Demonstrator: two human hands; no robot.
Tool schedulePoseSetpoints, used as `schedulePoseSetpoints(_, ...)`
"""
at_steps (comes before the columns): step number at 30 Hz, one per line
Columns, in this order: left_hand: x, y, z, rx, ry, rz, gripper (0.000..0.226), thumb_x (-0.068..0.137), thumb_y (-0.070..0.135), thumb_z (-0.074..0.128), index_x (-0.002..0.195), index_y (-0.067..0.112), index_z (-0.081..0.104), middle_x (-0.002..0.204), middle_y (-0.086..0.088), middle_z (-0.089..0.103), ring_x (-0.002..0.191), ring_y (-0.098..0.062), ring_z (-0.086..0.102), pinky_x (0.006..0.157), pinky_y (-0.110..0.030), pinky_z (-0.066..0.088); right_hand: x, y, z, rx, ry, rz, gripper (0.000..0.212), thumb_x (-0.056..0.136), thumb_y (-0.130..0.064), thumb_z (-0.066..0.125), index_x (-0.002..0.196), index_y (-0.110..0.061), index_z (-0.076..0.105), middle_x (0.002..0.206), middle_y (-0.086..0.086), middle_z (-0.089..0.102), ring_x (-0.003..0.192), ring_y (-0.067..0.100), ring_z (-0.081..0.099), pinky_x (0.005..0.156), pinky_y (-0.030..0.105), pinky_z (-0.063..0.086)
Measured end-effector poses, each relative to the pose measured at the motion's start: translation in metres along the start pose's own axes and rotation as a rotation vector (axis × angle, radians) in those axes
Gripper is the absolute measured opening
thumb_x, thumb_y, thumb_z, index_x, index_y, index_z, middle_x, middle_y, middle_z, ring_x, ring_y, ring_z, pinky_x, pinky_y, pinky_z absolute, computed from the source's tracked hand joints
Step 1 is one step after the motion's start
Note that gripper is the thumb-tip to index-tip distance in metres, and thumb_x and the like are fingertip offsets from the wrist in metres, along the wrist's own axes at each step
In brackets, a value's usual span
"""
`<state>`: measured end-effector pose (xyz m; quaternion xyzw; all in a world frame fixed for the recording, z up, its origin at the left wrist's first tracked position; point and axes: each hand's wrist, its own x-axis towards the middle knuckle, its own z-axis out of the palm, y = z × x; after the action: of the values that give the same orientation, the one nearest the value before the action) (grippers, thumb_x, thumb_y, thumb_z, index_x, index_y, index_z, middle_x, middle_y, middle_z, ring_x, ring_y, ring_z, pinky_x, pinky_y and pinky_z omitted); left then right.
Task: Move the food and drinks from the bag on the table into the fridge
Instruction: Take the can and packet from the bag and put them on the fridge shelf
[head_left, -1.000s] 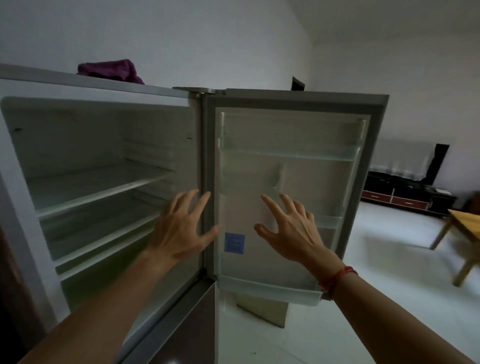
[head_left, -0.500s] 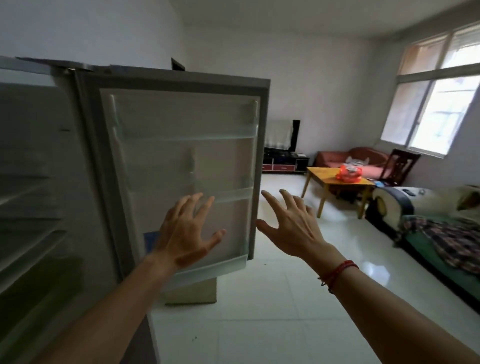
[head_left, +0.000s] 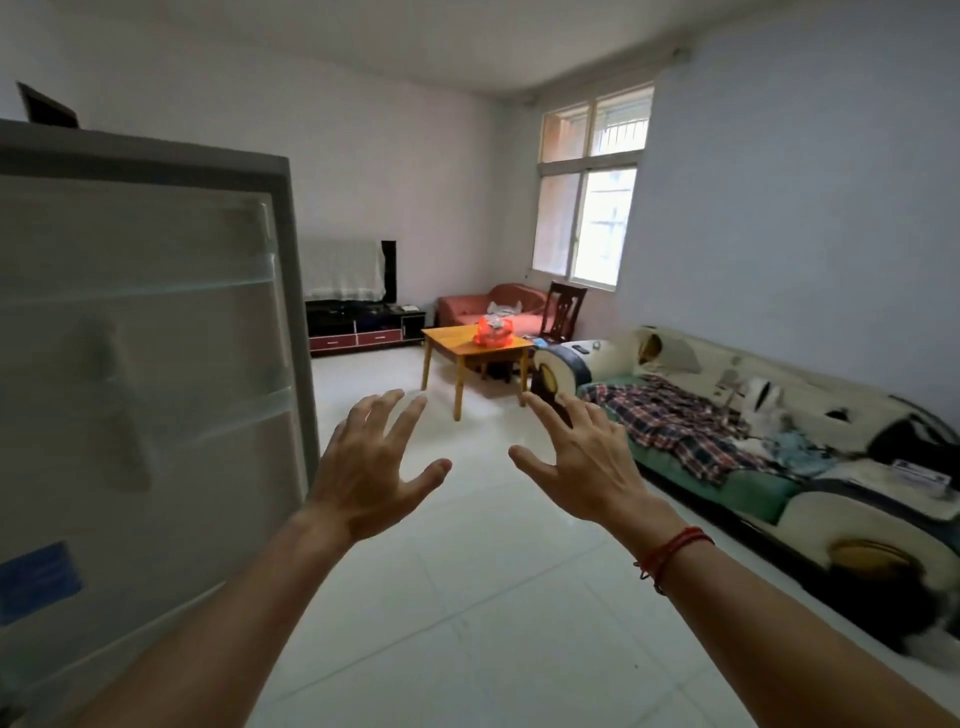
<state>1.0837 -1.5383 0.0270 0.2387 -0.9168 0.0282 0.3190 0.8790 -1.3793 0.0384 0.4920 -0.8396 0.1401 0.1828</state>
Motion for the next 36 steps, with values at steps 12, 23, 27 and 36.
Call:
schedulePoseSetpoints(12, 0.044, 0.072, 0.049, -0.002, -0.021, 0.105, 0.078, 0.086, 0.070, 0.039, 0.142, 0.017, 0.046, 0.144, -0.014, 0.045, 0.132, -0.033, 0.042, 0.096, -0.049, 0.046, -0.016, 0.085, -0.002, -0.009, -0.017, 0.091, 0.075, 0.091, -0.072, 0.032, 0.158, -0.041, 0.016, 0.161, 0.012, 0.027, 0.144, 0.032, 0.029, 0.110, 0.053, 0.032)
schedulePoseSetpoints(23, 0.069, 0.106, 0.087, -0.011, -0.021, 0.113, 0.080, 0.086, 0.070, 0.036, 0.144, 0.016, 0.045, 0.145, -0.015, 0.045, 0.135, -0.033, 0.040, 0.098, -0.051, 0.046, -0.005, 0.142, 0.009, 0.004, -0.006, 0.097, 0.070, 0.095, -0.067, 0.039, 0.157, -0.038, 0.024, 0.158, 0.010, 0.031, 0.140, 0.031, 0.033, 0.109, 0.051, 0.032)
schedulePoseSetpoints(27, 0.073, 0.113, 0.103, 0.005, -0.033, 0.104, 0.080, 0.086, 0.070, 0.036, 0.144, 0.015, 0.045, 0.146, -0.015, 0.044, 0.135, -0.033, 0.039, 0.098, -0.051, 0.046, 0.001, 0.158, 0.018, -0.010, -0.038, 0.091, 0.071, 0.095, -0.067, 0.040, 0.158, -0.038, 0.022, 0.159, 0.012, 0.029, 0.141, 0.033, 0.033, 0.110, 0.053, 0.031)
schedulePoseSetpoints(36, 0.116, 0.108, 0.155, 0.010, -0.080, 0.095, 0.083, 0.084, 0.071, 0.034, 0.144, 0.015, 0.043, 0.144, -0.017, 0.043, 0.132, -0.035, 0.040, 0.096, -0.053, 0.046, 0.038, 0.190, 0.059, -0.019, -0.077, 0.101, 0.070, 0.095, -0.067, 0.041, 0.156, -0.036, 0.026, 0.158, 0.016, 0.032, 0.137, 0.036, 0.038, 0.107, 0.054, 0.033)
